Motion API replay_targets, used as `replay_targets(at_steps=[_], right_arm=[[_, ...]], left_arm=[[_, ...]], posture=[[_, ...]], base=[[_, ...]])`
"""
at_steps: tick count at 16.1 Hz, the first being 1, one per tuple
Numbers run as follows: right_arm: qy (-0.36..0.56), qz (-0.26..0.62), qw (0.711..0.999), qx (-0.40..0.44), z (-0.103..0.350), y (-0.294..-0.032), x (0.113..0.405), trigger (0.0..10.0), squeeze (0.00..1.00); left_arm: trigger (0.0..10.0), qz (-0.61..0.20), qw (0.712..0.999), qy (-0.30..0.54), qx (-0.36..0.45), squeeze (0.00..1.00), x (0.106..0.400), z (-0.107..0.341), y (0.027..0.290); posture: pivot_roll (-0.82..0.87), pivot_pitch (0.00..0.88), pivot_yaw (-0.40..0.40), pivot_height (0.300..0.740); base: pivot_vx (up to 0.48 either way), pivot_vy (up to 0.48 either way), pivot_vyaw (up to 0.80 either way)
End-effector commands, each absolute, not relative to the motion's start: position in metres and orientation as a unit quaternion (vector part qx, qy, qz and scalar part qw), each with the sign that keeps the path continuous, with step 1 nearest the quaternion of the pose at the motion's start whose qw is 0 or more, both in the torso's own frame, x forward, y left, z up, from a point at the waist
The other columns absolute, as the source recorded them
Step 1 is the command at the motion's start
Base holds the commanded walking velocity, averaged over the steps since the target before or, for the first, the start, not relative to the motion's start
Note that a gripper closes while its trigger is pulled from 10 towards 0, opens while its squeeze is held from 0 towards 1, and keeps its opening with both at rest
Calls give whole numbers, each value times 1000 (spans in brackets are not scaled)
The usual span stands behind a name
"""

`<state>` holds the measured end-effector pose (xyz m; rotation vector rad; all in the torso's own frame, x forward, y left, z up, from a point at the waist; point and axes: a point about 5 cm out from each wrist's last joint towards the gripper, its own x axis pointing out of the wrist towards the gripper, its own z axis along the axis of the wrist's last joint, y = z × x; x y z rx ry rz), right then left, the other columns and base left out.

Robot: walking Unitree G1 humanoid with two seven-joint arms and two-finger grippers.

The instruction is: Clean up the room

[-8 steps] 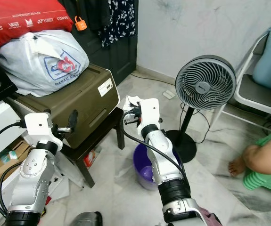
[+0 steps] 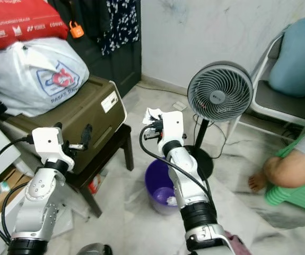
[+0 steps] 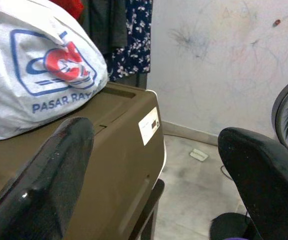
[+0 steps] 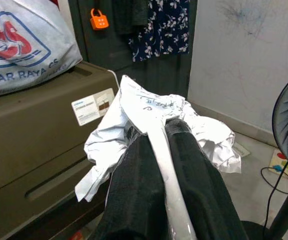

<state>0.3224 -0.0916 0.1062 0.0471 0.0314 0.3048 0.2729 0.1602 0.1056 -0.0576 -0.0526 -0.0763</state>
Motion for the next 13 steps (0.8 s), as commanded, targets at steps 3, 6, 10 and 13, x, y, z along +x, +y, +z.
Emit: replay_targets(at_steps=[3,6,10,13], right_arm=[[13,149,988,26,109,-91,324,10000,0],[12,148,989,26,109,-91,324,10000,0],[12,148,989,26,109,-91,324,10000,0],[11,148,989,27,109,-91,325,10000,0]], left_arm=[[10000,-41,998,-33,-28,0,273,109,162],[10000,-41,998,-32,-27,0,273,109,162],[10000,-42,998,-32,-26,0,274,109,162],[10000,-44,998,-33,-26,0,274,109,161]], posture=[[-79,3,-7,740],[-80,5,-6,740],[-79,6,-6,740],[-79,5,-5,740]], base=[[308,0,0],[301,0,0],[301,0,0],[311,0,0]])
